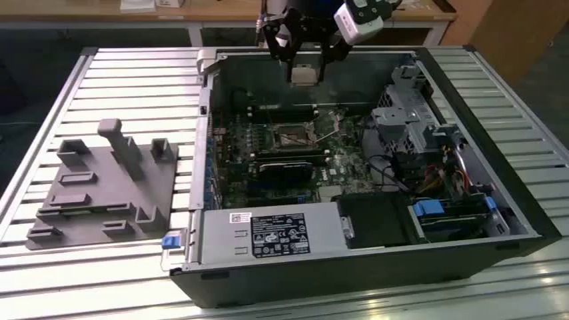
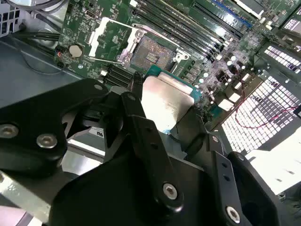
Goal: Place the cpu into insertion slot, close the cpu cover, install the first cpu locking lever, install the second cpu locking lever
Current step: 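Place the cpu into insertion slot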
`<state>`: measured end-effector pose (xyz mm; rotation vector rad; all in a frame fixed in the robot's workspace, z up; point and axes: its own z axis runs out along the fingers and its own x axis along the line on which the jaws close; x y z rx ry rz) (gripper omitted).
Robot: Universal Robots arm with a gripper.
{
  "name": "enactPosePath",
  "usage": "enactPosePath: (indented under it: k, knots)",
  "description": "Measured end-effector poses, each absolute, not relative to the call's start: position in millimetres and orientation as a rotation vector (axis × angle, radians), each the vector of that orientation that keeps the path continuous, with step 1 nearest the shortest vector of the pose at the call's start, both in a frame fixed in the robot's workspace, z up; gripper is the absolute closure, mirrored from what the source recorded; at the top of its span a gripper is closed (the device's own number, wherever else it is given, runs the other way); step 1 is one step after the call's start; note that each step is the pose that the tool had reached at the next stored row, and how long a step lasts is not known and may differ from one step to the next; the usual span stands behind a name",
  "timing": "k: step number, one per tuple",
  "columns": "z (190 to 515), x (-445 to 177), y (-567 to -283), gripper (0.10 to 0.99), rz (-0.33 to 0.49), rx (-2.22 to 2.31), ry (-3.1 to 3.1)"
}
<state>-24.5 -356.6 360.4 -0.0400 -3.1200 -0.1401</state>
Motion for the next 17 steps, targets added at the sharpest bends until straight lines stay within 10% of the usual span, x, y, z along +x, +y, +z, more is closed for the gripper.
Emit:
enactPosePath:
  k: [17]
  knots:
    - [354.7, -24.5, -356.6, 0.549, -0.140, -0.040, -3.120]
